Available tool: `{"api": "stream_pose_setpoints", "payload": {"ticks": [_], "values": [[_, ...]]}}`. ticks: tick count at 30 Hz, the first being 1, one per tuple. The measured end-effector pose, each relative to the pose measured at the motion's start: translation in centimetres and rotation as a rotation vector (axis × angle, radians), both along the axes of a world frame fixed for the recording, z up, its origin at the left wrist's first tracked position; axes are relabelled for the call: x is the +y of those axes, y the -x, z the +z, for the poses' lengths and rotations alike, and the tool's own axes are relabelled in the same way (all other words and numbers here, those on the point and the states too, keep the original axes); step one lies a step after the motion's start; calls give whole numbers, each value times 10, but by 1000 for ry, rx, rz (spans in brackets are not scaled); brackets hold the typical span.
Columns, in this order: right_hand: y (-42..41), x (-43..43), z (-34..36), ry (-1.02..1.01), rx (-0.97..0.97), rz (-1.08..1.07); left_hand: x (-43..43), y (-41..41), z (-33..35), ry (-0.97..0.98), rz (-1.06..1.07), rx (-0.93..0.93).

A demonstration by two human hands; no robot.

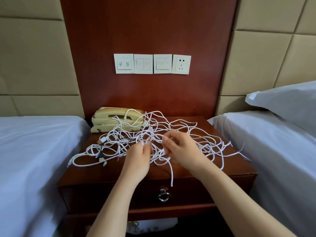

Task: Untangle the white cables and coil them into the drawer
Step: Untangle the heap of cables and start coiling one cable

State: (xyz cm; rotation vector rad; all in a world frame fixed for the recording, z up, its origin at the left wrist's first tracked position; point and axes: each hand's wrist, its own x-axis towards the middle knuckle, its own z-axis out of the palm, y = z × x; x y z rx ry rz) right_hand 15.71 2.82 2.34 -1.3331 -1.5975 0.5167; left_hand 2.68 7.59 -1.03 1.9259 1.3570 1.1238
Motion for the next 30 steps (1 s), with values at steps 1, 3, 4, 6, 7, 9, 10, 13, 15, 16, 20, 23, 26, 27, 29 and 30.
{"api": "stream_pose_setpoints", "payload": {"ticks": [1,3,4,6,7,9,10,13,15,16,20,23,26,27,29,30], "values": [[-2,2,0,-55,-28,-28,-2,0,1,52,-62,-67],[-6,4,2,-137,-55,-70,-7,-1,6,241,-220,-276],[-9,5,2,-155,-51,-79,-10,-1,9,347,-301,-375],[-13,8,1,-158,-48,-90,-16,2,14,493,-440,-509],[-14,9,0,-147,-56,-97,-18,3,15,537,-495,-552],[-17,13,-4,-101,-78,-99,-19,6,18,596,-570,-636],[-18,14,-6,-67,-94,-93,-19,7,19,621,-591,-687],[-19,16,-14,27,-198,-59,-19,8,19,709,-623,-873],[-14,16,-16,59,-259,-31,-19,8,19,746,-635,-979],[-11,16,-18,78,-287,-9,-19,8,19,753,-636,-1014],[-2,9,-20,168,-538,89,-17,6,20,730,-574,-1075],[3,2,-17,161,-718,150,-13,5,19,728,-489,-1126],[6,-6,-10,171,-833,155,-12,1,18,716,-433,-1133],[6,-9,-9,176,-860,160,-11,-1,18,711,-411,-1131],[7,-13,-6,188,-880,186,-9,-3,17,694,-342,-1103],[8,-15,-4,188,-871,204,-7,-4,16,679,-294,-1061]]}}
